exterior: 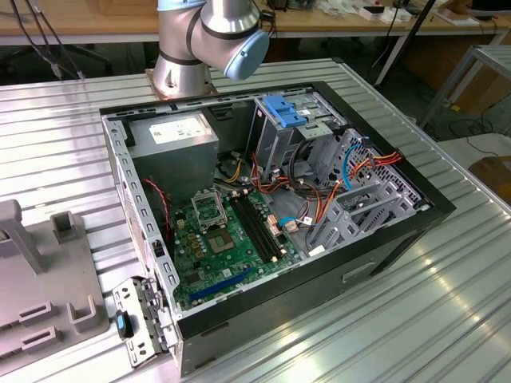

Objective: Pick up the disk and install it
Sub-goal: 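Pick up the disk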

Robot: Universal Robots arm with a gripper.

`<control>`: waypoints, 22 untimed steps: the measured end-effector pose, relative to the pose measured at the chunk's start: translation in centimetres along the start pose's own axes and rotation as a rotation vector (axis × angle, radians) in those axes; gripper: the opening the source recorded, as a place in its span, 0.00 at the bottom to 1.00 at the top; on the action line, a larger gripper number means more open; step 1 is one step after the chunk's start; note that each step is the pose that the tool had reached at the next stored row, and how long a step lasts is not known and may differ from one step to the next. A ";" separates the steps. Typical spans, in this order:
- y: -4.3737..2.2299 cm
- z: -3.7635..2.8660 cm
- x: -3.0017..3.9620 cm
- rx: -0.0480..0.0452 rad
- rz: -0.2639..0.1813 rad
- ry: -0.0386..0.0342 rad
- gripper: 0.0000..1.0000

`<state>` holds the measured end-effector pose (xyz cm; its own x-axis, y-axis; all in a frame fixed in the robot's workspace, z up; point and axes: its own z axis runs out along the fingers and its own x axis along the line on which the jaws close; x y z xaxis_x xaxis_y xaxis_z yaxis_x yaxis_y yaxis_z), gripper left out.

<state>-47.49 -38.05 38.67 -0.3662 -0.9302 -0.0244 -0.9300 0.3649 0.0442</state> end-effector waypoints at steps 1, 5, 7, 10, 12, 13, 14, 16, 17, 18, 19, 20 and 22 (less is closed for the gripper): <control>0.00 0.02 0.00 -0.0013 -0.052 0.0023 0.11; 0.00 0.05 0.00 0.0048 -0.097 0.0020 0.11; 0.00 0.05 0.00 0.0048 -0.109 0.0025 0.11; 0.00 0.05 0.01 0.0046 -0.129 0.0032 0.11; 0.00 0.05 0.00 0.0038 -0.159 0.0044 0.11; 0.00 0.06 0.00 0.0034 -0.177 0.0051 0.11; 0.00 0.05 0.00 0.0029 -0.196 0.0059 0.11; 0.00 0.06 0.00 0.0024 -0.217 0.0067 0.11; 0.00 0.06 0.00 0.0022 -0.229 0.0072 0.11; 0.00 0.05 0.00 0.0020 -0.238 0.0076 0.11; 0.00 0.06 0.00 0.0019 -0.255 0.0081 0.11; 0.00 0.07 0.00 0.0021 -0.262 0.0084 0.11; 0.00 0.12 0.00 0.0043 -0.277 0.0088 0.11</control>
<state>-47.49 -38.05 38.56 -0.0979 -0.9948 -0.0262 -0.9947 0.0970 0.0329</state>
